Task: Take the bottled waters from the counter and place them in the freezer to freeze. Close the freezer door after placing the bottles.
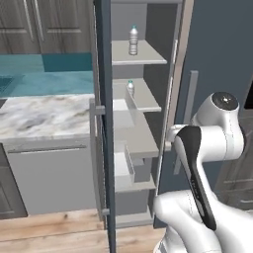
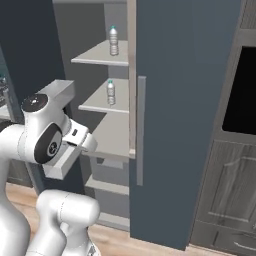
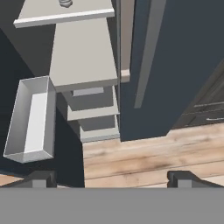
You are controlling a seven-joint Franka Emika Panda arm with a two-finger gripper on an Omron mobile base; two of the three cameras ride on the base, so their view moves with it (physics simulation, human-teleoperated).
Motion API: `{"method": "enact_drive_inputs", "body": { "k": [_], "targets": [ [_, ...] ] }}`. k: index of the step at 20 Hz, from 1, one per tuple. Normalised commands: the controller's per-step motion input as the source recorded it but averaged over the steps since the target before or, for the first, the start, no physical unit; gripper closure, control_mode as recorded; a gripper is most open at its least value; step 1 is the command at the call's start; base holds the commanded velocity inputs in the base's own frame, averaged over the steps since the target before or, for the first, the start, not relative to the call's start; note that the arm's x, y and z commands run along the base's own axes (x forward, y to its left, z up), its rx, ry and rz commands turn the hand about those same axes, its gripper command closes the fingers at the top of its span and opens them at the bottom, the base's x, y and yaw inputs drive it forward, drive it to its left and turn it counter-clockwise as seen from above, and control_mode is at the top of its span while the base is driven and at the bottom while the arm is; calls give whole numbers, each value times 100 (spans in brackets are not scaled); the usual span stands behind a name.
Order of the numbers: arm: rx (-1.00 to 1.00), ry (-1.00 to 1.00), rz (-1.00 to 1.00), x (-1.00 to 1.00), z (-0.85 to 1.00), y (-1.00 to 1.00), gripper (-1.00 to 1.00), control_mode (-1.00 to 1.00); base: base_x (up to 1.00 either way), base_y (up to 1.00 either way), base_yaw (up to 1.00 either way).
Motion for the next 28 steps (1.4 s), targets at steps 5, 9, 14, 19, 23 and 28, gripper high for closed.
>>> {"method": "enact_drive_inputs", "body": {
  "k": [5, 9, 14, 19, 23, 28],
  "targets": [
    [0, 0, 0, 0, 0, 0, -100, 100, -39, 24, -6],
    [0, 0, 0, 0, 0, 0, -100, 100, -31, 27, -3],
    [0, 0, 0, 0, 0, 0, -100, 100, -18, 44, 0],
    [0, 0, 0, 0, 0, 0, -100, 100, -18, 53, 0],
    [0, 0, 0, 0, 0, 0, -100, 100, -21, 57, 0],
    [0, 0, 0, 0, 0, 0, -100, 100, -26, 56, -3]
  ]
}}
